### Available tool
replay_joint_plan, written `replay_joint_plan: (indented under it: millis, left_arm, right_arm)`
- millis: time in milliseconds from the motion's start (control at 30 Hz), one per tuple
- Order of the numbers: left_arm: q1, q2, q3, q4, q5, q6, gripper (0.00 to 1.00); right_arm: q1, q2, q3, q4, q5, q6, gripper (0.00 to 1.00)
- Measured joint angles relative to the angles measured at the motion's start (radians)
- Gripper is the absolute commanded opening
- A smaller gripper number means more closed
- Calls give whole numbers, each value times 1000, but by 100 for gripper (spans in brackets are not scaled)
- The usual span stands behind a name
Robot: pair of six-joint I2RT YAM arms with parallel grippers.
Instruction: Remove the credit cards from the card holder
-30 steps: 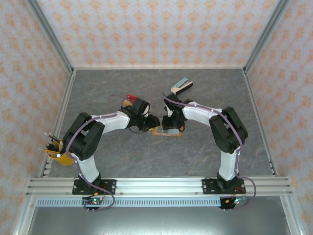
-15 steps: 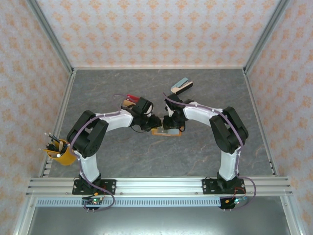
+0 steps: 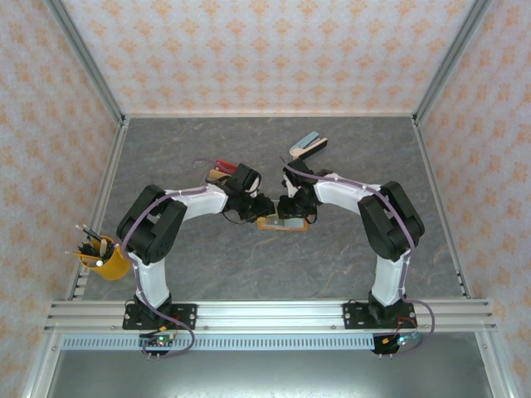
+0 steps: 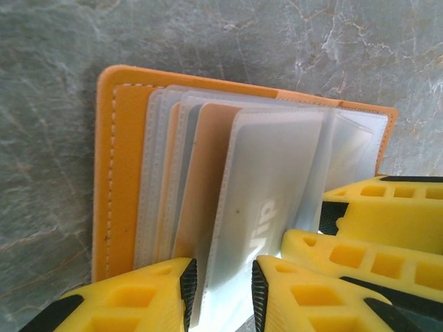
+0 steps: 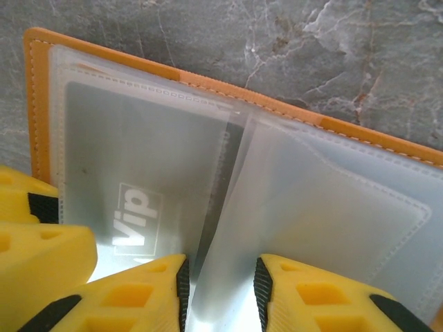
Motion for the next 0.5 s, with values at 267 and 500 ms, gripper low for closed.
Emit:
replay_joint_plan:
  millis: [267,500]
  left_arm:
    - [1,3,0,0,11,11,19]
    - [1,-15,0,-38,-6,52,10]
  right_arm:
    - [-8,-5,-5,6,-26,6,35]
    - [-10,-54,-31,2,-37,30,43]
